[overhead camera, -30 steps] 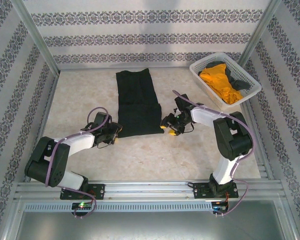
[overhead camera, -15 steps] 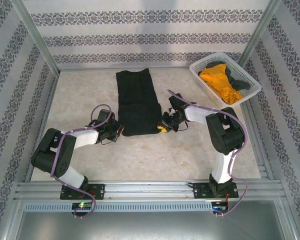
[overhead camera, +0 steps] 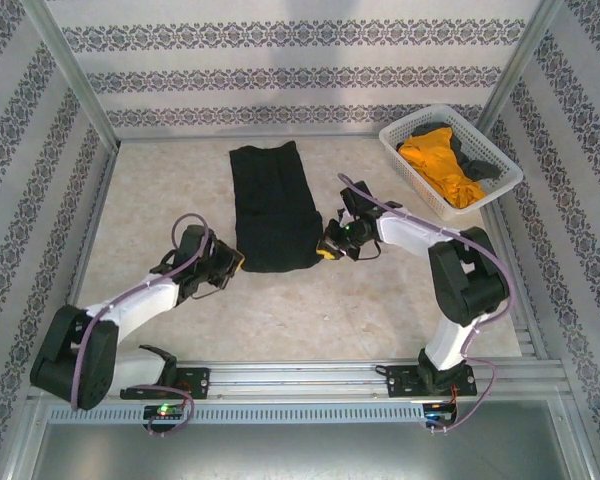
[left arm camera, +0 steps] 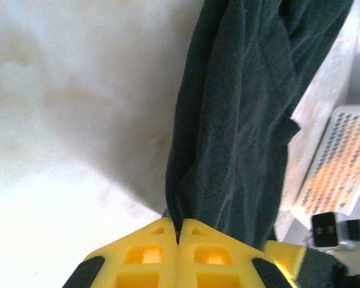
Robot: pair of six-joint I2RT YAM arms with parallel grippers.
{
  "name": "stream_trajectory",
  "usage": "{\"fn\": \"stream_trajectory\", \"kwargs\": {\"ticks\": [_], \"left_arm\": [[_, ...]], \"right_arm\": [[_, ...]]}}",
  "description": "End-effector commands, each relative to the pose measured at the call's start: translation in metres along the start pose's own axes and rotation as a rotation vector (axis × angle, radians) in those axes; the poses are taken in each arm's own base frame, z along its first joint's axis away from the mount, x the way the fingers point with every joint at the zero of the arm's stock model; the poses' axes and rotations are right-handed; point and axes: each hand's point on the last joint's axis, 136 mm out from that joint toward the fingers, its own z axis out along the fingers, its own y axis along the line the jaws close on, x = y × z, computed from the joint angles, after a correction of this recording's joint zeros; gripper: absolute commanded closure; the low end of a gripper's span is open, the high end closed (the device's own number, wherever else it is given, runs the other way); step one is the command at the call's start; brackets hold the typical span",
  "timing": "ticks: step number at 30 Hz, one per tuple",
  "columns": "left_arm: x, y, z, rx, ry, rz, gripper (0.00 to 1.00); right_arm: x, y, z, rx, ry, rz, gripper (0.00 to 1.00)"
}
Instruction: Fold and stack the t-shirts
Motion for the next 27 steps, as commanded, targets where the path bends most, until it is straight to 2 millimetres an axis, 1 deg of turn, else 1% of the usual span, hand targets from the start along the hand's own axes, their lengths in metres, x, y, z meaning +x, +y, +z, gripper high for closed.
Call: {"fn": "stream_trajectory", "kwargs": {"ticks": [1,5,7,8,10,12,13,15,18,20,22,25,27], "left_arm": [[0.030,0.041,-0.018,-0.121,0.098,0.066,1.00],[0.051,0.073,-0.040,-0.182,0.120,0.130,1.00],[0.056,0.082,-0.048,-0.184,0.108,0.151,1.00],[0.057,0.084,-0.052,-0.174,0.091,0.160,1.00],[0.054,0.081,-0.059,-0.146,0.042,0.180,1.00],[0.049,0.069,-0.067,-0.099,-0.010,0.187,1.00],[0.044,0.059,-0.073,-0.071,-0.044,0.193,1.00],[0.035,0.038,-0.083,-0.021,-0.102,0.207,1.00],[0.024,0.000,-0.093,0.057,-0.173,0.227,1.00],[0.017,-0.028,-0.095,0.091,-0.208,0.241,1.00],[0.008,-0.052,-0.096,0.125,-0.246,0.242,1.00],[-0.010,-0.078,-0.092,0.161,-0.289,0.194,1.00],[-0.025,-0.094,-0.088,0.172,-0.309,0.183,1.00]], "right_arm": [[0.042,-0.027,-0.002,0.072,0.079,-0.023,1.00],[0.089,-0.044,-0.004,0.099,0.160,-0.061,1.00],[0.108,-0.049,-0.007,0.112,0.187,-0.090,1.00],[0.115,-0.049,-0.010,0.106,0.188,-0.103,1.00],[0.118,-0.043,-0.020,0.092,0.166,-0.123,1.00],[0.114,-0.033,-0.033,0.085,0.127,-0.146,1.00],[0.111,-0.026,-0.040,0.085,0.107,-0.154,1.00],[0.104,-0.013,-0.052,0.079,0.067,-0.168,1.00],[0.086,0.009,-0.069,0.062,-0.001,-0.158,1.00],[0.069,0.024,-0.080,0.045,-0.046,-0.141,1.00],[0.053,0.035,-0.089,0.040,-0.086,-0.125,1.00],[0.023,0.054,-0.099,0.022,-0.149,-0.127,1.00],[0.003,0.069,-0.102,-0.008,-0.171,-0.125,1.00]]}}
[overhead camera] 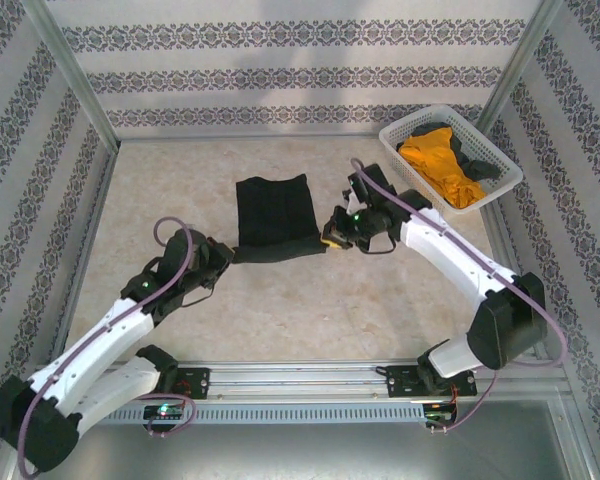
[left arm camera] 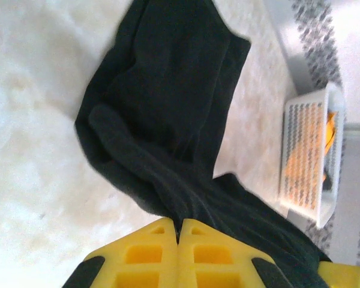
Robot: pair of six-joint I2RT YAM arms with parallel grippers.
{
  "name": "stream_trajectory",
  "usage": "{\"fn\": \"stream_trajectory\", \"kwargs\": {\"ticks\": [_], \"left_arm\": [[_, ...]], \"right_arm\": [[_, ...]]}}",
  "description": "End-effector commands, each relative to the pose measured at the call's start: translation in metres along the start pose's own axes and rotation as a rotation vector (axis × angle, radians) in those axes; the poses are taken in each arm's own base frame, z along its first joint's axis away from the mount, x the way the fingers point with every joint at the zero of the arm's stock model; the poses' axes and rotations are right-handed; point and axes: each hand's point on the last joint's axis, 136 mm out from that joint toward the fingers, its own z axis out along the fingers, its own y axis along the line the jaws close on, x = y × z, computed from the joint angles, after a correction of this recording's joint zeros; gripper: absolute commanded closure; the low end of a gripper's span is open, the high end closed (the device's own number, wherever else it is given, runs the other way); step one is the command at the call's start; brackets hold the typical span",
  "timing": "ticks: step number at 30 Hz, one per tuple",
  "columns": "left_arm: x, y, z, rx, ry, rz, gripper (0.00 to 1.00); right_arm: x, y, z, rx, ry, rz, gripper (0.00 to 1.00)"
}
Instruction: Fold and stack the t-shirts
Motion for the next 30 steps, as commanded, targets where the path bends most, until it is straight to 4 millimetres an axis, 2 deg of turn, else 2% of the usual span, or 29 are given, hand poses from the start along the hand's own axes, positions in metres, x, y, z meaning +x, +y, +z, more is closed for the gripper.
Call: {"fn": "stream_trajectory", "kwargs": {"ticks": [1,5,12,16,18,19,20,21,23,26,28,30], "left_arm": [[-0.038,-0.036,0.008,0.080,-0.105,-0.002,1.00],[-0.070,-0.057,0.032,0.087,-0.111,-0.004,1.00],[-0.121,-0.075,0.080,0.083,-0.146,0.019,1.00],[-0.146,-0.070,0.126,0.074,-0.150,0.003,1.00],[-0.160,-0.074,0.151,0.092,-0.141,0.004,1.00],[-0.167,-0.074,0.164,0.097,-0.137,0.005,0.94],[-0.175,-0.074,0.174,0.092,-0.140,0.009,0.84],[-0.182,-0.072,0.180,0.073,-0.143,0.007,0.68],[-0.193,-0.072,0.182,0.054,-0.160,0.012,0.55],[-0.198,-0.083,0.164,0.048,-0.198,0.049,0.51],[-0.189,-0.089,0.148,0.051,-0.189,0.056,0.50],[-0.167,-0.085,0.132,0.026,-0.165,0.061,0.50]], "right_arm": [[-0.035,0.008,0.000,0.013,-0.049,0.020,1.00],[-0.078,0.032,0.005,-0.007,-0.096,-0.004,1.00],[-0.154,0.047,0.028,-0.028,-0.164,0.002,1.00],[-0.199,0.042,0.058,-0.039,-0.175,0.032,1.00],[-0.222,0.040,0.074,-0.059,-0.185,0.047,0.98],[-0.232,0.040,0.082,-0.085,-0.179,0.058,0.92],[-0.241,0.039,0.091,-0.108,-0.159,0.081,0.83],[-0.247,0.038,0.097,-0.129,-0.138,0.101,0.72],[-0.257,0.037,0.097,-0.126,-0.132,0.118,0.56],[-0.269,0.046,0.070,-0.118,-0.206,0.063,0.39],[-0.268,0.046,0.049,-0.093,-0.247,0.031,0.34],[-0.259,0.045,0.027,-0.059,-0.291,-0.013,0.33]]}}
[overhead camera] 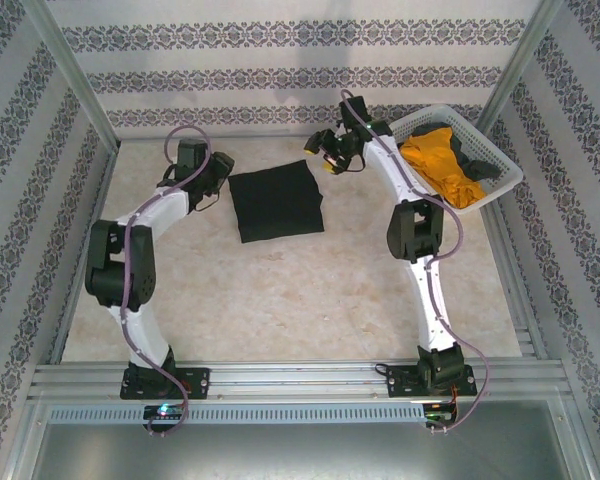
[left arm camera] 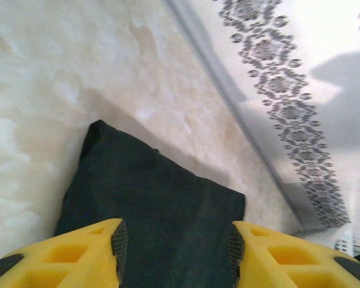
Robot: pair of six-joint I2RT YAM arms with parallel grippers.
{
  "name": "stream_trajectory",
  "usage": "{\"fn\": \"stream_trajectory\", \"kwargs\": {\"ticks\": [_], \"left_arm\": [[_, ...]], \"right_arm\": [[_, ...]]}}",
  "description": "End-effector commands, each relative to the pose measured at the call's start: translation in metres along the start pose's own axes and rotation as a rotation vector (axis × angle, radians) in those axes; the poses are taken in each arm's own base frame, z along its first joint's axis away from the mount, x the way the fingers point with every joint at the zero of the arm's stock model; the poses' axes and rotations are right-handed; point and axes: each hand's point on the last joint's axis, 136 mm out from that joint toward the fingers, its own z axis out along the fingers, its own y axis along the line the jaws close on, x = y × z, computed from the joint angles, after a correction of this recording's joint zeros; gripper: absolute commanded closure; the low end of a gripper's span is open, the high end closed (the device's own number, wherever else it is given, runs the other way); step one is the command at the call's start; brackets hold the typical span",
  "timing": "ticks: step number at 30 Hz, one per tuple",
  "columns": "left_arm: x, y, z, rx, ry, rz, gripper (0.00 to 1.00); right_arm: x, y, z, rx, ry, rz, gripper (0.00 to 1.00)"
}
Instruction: Fold and stack the t-shirts
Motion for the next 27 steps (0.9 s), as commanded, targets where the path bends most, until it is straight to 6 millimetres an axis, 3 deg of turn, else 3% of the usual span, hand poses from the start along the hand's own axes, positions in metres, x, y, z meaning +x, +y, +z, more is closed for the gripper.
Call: {"fn": "stream_trajectory", "kwargs": {"ticks": [1,2,3,4,7,10,12,15,19,24,27], "left_arm": [[0.018,-0.020,-0.048,0.018,0.001,0.051,0.50],[0.036,-0.015,-0.056,0.010,0.028,0.042,0.50],[0.054,-0.010,-0.063,0.004,0.049,0.023,0.50],[0.070,-0.009,-0.070,0.007,0.061,0.009,0.50],[0.125,-0.002,-0.079,-0.001,0.108,-0.031,0.47],[0.166,0.002,-0.072,-0.002,0.104,-0.085,0.42],[0.185,0.005,-0.057,-0.003,0.104,-0.149,0.39],[0.204,0.005,-0.032,0.006,0.095,-0.268,0.38],[0.219,0.010,-0.005,-0.048,0.071,-0.395,0.36],[0.220,0.028,0.018,-0.115,-0.007,-0.501,0.37],[0.214,0.040,0.033,-0.141,-0.051,-0.539,0.45]], "right_arm": [[0.003,0.034,-0.075,-0.017,-0.119,-0.118,0.33],[0.007,0.033,-0.086,-0.022,-0.146,-0.132,0.34],[0.022,0.016,-0.087,0.001,-0.134,-0.121,0.34],[0.031,0.012,-0.093,-0.012,-0.146,-0.126,0.35],[0.062,-0.007,-0.110,-0.061,-0.181,-0.136,0.37],[0.095,-0.026,-0.118,-0.117,-0.180,-0.120,0.37],[0.114,-0.038,-0.122,-0.135,-0.151,-0.096,0.37],[0.133,-0.050,-0.126,-0.131,-0.113,-0.075,0.37],[0.143,-0.056,-0.138,-0.111,-0.110,-0.087,0.37],[0.145,-0.065,-0.151,-0.094,-0.121,-0.089,0.37],[0.146,-0.071,-0.161,-0.094,-0.134,-0.082,0.37]]}}
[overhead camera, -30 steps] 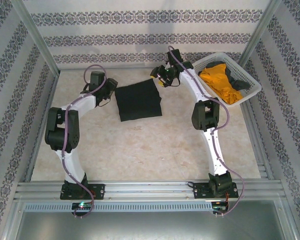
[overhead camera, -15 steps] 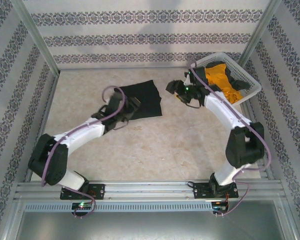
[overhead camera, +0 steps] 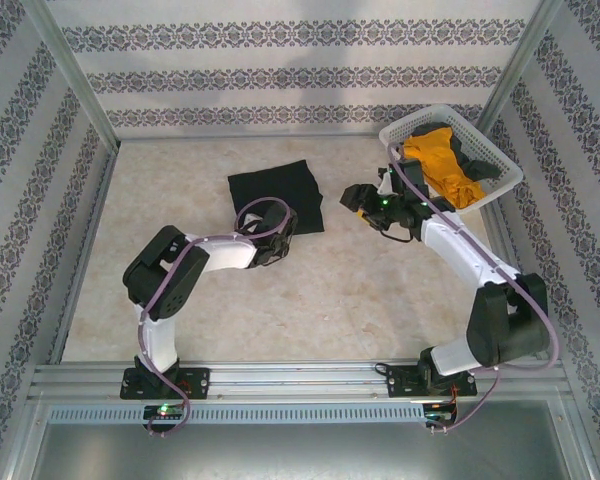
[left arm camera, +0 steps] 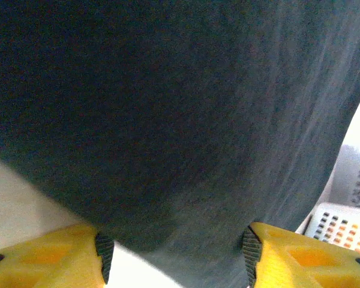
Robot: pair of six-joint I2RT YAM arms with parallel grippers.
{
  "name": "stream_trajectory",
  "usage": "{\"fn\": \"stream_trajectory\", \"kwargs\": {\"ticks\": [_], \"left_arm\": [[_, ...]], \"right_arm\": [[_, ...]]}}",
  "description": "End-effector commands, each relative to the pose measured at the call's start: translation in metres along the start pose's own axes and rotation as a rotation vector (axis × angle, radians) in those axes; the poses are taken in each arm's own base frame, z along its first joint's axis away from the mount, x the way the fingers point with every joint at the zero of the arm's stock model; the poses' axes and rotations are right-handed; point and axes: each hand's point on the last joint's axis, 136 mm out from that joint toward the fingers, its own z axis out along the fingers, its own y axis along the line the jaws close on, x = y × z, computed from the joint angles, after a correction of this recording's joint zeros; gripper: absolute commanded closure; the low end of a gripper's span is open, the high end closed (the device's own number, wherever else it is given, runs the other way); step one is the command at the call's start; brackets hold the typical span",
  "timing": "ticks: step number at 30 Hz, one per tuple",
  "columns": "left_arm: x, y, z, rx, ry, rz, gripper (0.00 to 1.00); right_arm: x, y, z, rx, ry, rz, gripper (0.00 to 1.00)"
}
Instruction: Fold and stack the t-shirts
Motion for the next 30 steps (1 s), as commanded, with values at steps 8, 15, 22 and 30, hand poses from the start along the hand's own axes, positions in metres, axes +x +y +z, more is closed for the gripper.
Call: {"fn": "stream_trajectory", "kwargs": {"ticks": [8,15,22,30], "left_arm": [[-0.083,-0.027,0.028,0.116,-0.214,-0.148,1.00],[-0.199,-0.040,0.006,0.135,-0.222,0.044,1.00],[-0.299,-0.009,-0.010,0.058,-0.152,0.220,1.00],[-0.358,0.033,-0.007,-0.096,-0.073,0.347,1.00]], "right_arm": [[0.008,-0.017,-0.028,0.020,0.002,-0.007,0.37],[0.009,-0.012,-0.033,0.002,0.000,-0.038,0.38],[0.007,0.002,-0.025,-0.067,0.028,-0.070,0.40],[0.002,0.021,-0.019,-0.140,0.047,-0.115,0.41]]}}
